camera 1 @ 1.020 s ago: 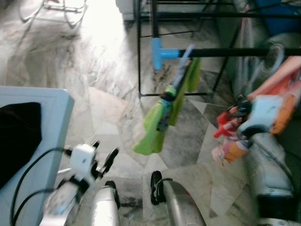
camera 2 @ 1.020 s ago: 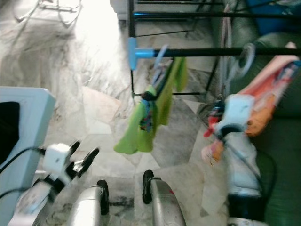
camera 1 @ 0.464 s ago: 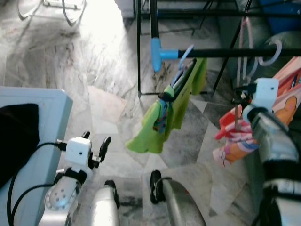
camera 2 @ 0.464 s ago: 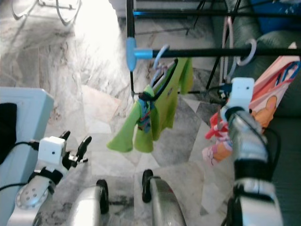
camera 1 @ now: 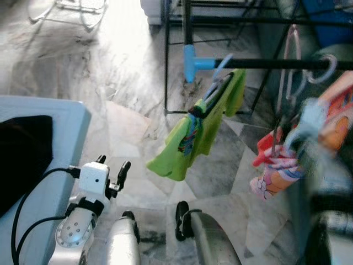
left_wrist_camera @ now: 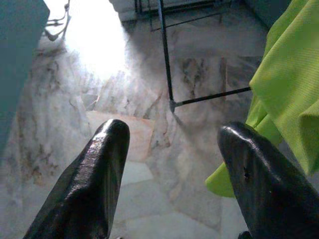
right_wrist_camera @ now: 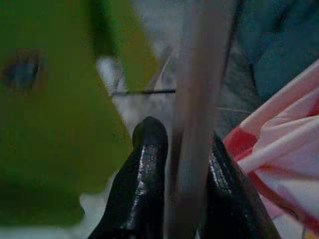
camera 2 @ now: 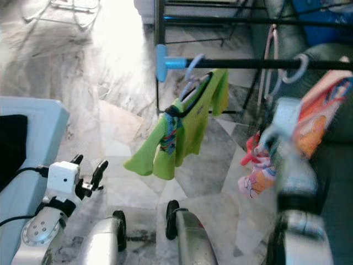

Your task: Hang hanger

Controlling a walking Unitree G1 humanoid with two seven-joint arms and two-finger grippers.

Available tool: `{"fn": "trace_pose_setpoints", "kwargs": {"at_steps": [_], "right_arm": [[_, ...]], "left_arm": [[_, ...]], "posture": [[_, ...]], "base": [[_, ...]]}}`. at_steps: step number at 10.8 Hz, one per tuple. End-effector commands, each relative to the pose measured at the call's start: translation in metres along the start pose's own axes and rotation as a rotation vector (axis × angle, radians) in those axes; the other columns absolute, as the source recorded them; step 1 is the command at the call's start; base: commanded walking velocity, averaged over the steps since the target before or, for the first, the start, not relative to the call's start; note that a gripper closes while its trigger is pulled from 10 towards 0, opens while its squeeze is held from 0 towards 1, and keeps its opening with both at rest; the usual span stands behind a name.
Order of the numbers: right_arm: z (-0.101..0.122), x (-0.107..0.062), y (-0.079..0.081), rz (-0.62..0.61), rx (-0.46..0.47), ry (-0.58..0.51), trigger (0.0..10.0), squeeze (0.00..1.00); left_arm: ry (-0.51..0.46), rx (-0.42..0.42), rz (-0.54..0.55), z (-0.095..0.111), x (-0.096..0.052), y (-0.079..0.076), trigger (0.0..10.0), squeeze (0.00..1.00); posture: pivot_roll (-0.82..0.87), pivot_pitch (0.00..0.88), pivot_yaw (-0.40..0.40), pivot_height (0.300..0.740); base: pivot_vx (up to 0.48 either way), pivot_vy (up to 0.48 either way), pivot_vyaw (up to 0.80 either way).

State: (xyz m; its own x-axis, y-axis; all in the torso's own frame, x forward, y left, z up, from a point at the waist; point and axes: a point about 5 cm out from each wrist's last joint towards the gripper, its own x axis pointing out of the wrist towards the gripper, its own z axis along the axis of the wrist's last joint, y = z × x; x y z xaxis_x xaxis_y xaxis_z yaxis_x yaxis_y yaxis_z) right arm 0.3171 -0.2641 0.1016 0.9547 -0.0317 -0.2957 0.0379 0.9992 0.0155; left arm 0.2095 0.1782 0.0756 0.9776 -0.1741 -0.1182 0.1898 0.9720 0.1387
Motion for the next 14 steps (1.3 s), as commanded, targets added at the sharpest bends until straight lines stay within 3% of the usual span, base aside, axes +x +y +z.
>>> {"fn": "trace_pose_setpoints", "kwargs": {"at_steps": [1,4,5,10,14], "right_arm": [[0.010,-0.005,0.001,-0.002,-0.096,-0.097,10.0,1.00],[0.009,-0.023,0.001,-0.134,-0.222,-0.253,10.0,1.00],[0.009,-0.027,-0.003,-0.192,-0.209,-0.282,10.0,1.00],[-0.018,-0.063,0.018,-0.266,-0.203,-0.351,10.0,1.00],[-0.005,-0.063,0.009,-0.310,-0.226,-0.394,10.0,1.00]], "left_arm": [[0.030,0.010,0.014,-0.007,-0.003,0.000,10.0,0.00],[0.021,0.029,0.074,-0.006,0.002,0.001,10.0,0.00],[0.020,0.030,0.087,-0.007,0.004,0.001,10.0,0.00],[-0.016,0.061,0.131,-0.003,0.016,0.004,10.0,0.00],[-0.037,0.056,0.159,-0.001,0.023,0.005,10.0,0.00]], "posture": [[0.06,0.306,-0.061,0.740],[0.06,0.296,-0.062,0.740],[0.06,0.271,-0.058,0.740],[0.04,0.240,-0.049,0.740],[0.02,0.231,-0.054,0.740]], "base": [[0.000,0.000,0.00],[0.000,0.000,0.00],[0.000,0.000,0.00],[0.000,0.000,0.00],[0.000,0.000,0.00]]}}
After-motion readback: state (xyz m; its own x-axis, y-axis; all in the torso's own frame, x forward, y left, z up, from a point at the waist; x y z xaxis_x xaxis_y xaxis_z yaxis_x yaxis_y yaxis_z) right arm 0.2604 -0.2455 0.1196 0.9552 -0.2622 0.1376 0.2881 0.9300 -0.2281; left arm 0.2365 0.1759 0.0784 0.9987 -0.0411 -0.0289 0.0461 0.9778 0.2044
